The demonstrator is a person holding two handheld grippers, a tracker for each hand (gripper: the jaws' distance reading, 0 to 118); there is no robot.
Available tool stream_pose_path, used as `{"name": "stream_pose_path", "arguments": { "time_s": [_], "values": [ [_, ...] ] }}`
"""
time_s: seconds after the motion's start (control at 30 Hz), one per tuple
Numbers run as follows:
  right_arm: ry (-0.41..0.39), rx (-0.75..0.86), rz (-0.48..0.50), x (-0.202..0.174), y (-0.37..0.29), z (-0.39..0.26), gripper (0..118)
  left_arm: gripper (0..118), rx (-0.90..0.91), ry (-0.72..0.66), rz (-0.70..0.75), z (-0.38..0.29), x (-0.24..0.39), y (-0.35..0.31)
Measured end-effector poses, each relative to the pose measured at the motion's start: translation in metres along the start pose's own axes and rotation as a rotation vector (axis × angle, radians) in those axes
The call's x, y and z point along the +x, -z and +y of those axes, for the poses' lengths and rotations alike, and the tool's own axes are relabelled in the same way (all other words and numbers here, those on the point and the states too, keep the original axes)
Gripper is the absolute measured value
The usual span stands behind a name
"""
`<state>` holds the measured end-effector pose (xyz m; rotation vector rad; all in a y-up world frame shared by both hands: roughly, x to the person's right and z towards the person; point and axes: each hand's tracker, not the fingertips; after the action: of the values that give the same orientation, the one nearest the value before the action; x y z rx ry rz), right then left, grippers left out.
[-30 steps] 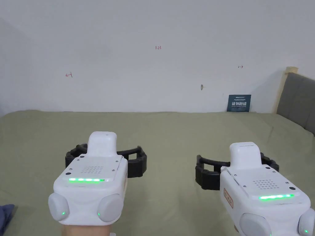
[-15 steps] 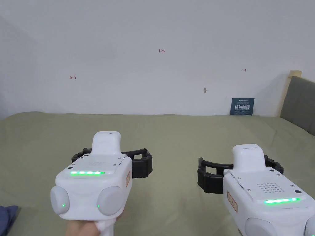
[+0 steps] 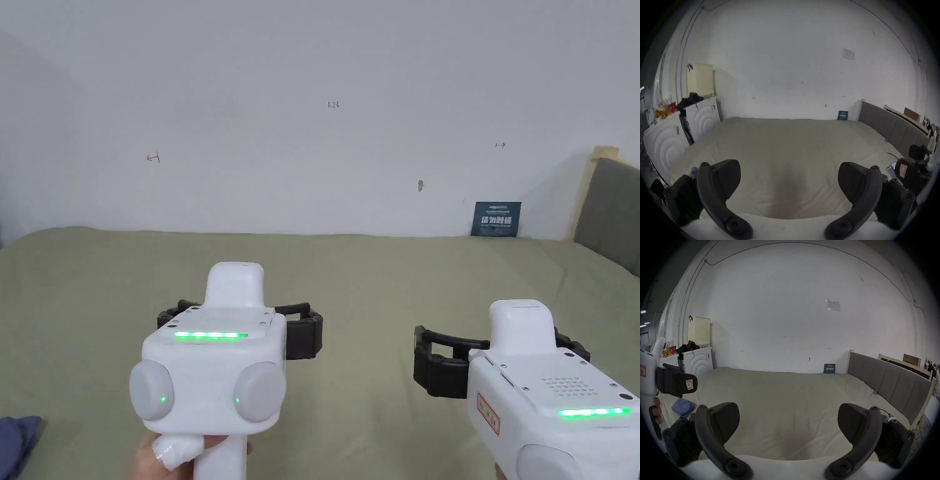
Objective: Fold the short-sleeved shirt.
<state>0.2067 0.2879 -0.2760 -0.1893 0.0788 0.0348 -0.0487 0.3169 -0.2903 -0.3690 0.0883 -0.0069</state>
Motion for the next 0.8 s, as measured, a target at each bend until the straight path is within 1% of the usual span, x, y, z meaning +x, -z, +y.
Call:
{"name": "stream_pose_path", "arguments": {
  "time_s": [0.17, 0.27, 0.43, 0.63, 0.8],
  "values": [
    [0.02, -0.001, 0.009, -0.001, 0.0, 0.002, 118, 118, 0.032, 0.022, -0.005, 0.0, 0.0, -0.007],
    [0.016, -0.006, 0.014, -0.003, 0.0, 0.002, 118, 118, 0.049, 0.015, 0.019, 0.001, 0.0, -0.009],
    [0.024, -0.006, 0.025, -0.005, -0.002, 0.003, 118, 118, 0.046, -0.011, 0.009, 0.003, -0.006, -0.01],
    [0.018, -0.005, 0.032, -0.007, -0.002, 0.006, 118, 118, 0.076, 0.011, -0.007, 0.0, -0.006, -0.013],
    [0.023, -0.005, 0.036, -0.007, -0.002, 0.008, 118, 118, 0.055, -0.03, -0.031, 0.0, -0.006, -0.011]
  ]
}}
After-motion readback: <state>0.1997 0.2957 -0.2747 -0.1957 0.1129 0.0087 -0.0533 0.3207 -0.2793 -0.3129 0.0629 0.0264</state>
